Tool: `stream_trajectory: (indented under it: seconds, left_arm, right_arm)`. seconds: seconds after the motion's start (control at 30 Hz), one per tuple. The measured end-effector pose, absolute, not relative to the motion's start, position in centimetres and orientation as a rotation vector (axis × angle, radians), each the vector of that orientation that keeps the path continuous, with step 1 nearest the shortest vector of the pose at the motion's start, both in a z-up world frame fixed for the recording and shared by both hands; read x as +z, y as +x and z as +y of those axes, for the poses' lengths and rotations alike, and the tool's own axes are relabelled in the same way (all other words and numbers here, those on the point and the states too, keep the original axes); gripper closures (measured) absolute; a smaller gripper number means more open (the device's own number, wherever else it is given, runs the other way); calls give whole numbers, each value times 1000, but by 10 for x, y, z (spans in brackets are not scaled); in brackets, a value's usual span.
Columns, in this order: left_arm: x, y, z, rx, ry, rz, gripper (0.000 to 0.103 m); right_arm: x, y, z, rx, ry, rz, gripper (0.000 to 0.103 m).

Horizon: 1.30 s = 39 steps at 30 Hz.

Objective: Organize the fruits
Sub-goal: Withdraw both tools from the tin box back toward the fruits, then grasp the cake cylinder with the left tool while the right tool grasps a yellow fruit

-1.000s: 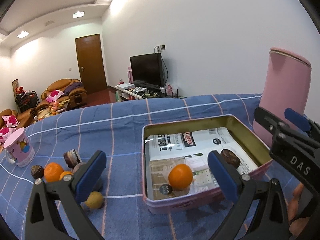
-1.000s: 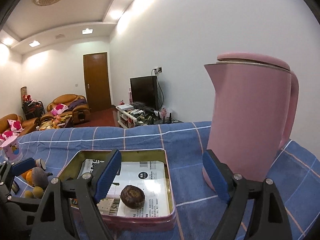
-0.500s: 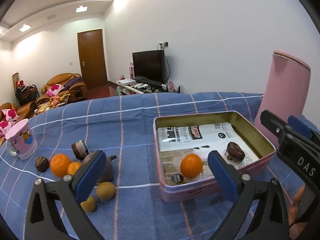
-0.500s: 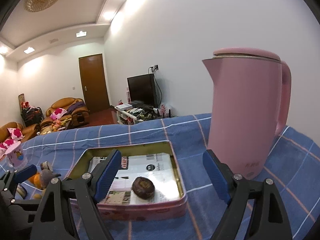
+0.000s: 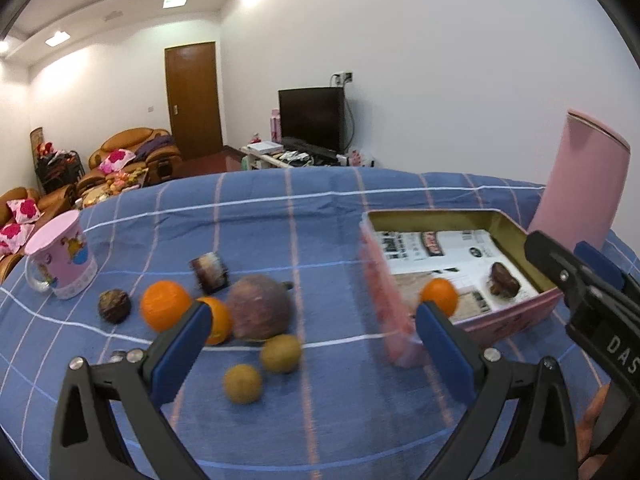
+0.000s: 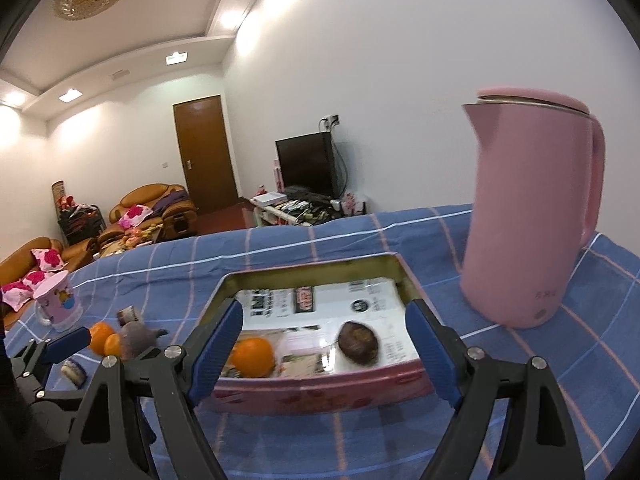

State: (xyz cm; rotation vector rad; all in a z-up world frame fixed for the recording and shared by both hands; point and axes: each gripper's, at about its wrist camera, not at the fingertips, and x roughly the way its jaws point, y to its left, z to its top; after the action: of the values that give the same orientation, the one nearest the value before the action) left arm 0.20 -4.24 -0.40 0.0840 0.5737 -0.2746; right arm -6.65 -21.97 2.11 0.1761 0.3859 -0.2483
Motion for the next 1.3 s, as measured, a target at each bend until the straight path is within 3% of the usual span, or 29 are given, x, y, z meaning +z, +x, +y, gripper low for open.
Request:
stream_trajectory:
  seconds: [0.67,0.77,0.83,0.9,1.07,1.13,1.2,1.3]
  left_arm:
    - [-39,42,77,-129,54,837,0]
    - [-44,47,87,-117,13,875,10]
    - [-47,50,94,-115,-24,900,23]
    - [-48,50,100,-112,-51,901,29]
    - [-48,49,98,-115,-30,902,37]
    - [-47,49,96,-148,-30,896,53]
    - [-46,48,93,-154,-18,895,56]
    - [-45,47,95,-157,-38,886,67]
  right_arm:
    - [8,-37,-112,28,97,534,19]
    - [4,-26,-92,82,58,572,19]
    - [-1,-16,-81,102,38,621,31]
    - [-7,-7,-76,122,43,671,52]
    - [-14,-2,-73,197,96,717,53]
    - [-20,1,-72,221,124,756,53]
    - [-28,6,-69,238,149,805,53]
    - [-35,14,-65,254,183,841,53]
